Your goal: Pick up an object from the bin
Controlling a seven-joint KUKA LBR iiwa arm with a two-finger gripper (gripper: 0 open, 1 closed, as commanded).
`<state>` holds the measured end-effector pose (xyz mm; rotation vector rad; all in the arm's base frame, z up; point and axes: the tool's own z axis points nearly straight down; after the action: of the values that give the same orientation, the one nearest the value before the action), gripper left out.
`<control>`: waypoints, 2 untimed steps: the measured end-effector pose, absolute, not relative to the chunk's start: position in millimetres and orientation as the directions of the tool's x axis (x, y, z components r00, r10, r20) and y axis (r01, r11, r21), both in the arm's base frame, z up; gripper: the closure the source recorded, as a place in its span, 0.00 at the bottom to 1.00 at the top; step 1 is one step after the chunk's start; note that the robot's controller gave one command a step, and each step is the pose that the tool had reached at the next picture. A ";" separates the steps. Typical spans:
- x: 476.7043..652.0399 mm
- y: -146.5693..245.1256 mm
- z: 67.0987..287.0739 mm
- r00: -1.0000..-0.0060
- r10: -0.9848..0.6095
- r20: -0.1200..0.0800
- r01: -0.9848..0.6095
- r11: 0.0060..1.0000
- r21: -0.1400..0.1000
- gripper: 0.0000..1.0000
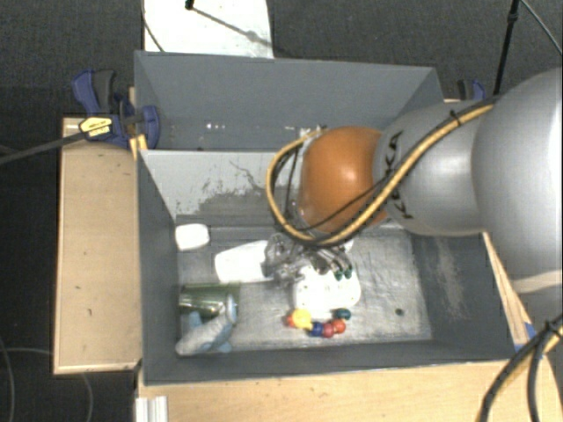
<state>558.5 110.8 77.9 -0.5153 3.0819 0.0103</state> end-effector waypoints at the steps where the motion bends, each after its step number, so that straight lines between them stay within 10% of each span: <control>1: 558.4 110.8 77.9 -0.946 -0.324 -0.018 -0.324 0.946 0.004 1.00; 2: 535.1 114.6 96.2 -0.944 -0.330 -0.003 -0.330 0.944 0.001 1.00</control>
Offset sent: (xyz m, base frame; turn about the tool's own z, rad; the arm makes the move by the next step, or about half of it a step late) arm -0.0286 0.0052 0.0235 -0.0050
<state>535.1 114.6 96.2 -0.5248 3.0948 0.0023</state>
